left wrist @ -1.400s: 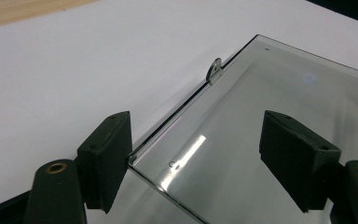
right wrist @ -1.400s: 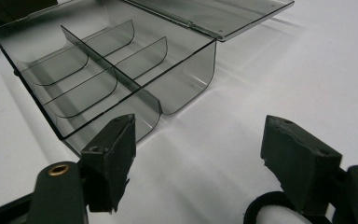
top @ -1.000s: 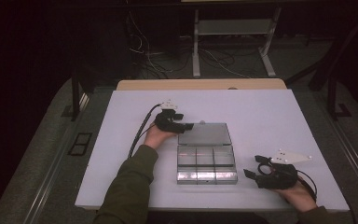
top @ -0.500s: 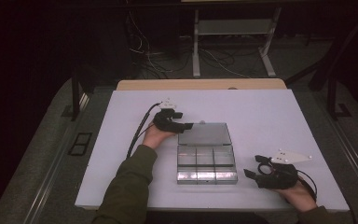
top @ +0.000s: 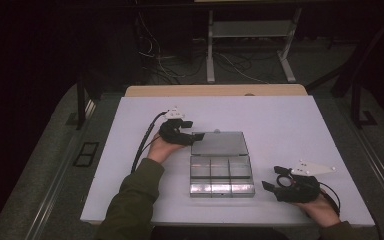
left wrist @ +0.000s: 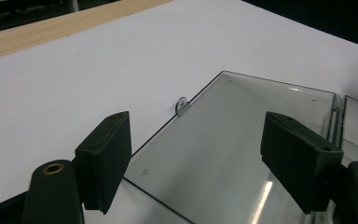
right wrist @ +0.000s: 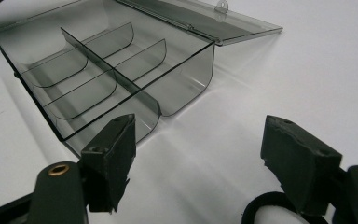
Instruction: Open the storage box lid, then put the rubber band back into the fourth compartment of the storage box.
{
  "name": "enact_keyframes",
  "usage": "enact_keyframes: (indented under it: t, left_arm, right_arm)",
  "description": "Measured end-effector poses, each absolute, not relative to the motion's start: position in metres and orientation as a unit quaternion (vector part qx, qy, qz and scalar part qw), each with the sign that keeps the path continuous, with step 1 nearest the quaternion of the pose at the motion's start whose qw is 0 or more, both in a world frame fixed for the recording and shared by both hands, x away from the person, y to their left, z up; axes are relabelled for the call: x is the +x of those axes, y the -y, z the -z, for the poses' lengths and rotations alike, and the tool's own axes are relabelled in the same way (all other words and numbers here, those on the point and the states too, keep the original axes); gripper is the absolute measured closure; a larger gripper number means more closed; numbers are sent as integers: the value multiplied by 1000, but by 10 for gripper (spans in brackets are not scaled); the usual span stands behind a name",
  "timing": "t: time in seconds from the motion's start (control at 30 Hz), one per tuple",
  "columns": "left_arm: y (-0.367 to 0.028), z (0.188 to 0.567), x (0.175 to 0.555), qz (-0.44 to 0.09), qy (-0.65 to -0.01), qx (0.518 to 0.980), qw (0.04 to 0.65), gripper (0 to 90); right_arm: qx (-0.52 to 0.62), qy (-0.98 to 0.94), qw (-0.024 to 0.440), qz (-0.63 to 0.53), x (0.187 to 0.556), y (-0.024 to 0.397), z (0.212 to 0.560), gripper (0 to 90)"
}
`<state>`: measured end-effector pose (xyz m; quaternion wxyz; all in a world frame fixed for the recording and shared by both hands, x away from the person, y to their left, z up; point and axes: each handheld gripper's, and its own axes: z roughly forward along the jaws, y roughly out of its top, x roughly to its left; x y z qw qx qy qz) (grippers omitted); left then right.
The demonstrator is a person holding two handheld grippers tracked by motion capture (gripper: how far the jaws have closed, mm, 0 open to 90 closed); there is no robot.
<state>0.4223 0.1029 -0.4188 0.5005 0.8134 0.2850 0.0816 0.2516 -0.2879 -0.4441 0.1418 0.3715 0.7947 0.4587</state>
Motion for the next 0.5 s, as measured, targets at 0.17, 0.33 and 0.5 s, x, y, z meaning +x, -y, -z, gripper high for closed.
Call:
enact_keyframes:
  t: [0.17, 0.33, 0.5]
  left_arm:
    - [-108, 414, 409, -83, -284, 810, 507, 238]
    - [-112, 409, 395, -87, -278, 810, 509, 227]
    - [-118, 406, 381, -90, -278, 808, 512, 211]
  right_arm:
    - [372, -795, 142, -458, 252, 288, 444, 257]
    - [372, -794, 143, -460, 251, 288, 444, 257]
    - [371, -794, 143, -460, 252, 288, 444, 257]
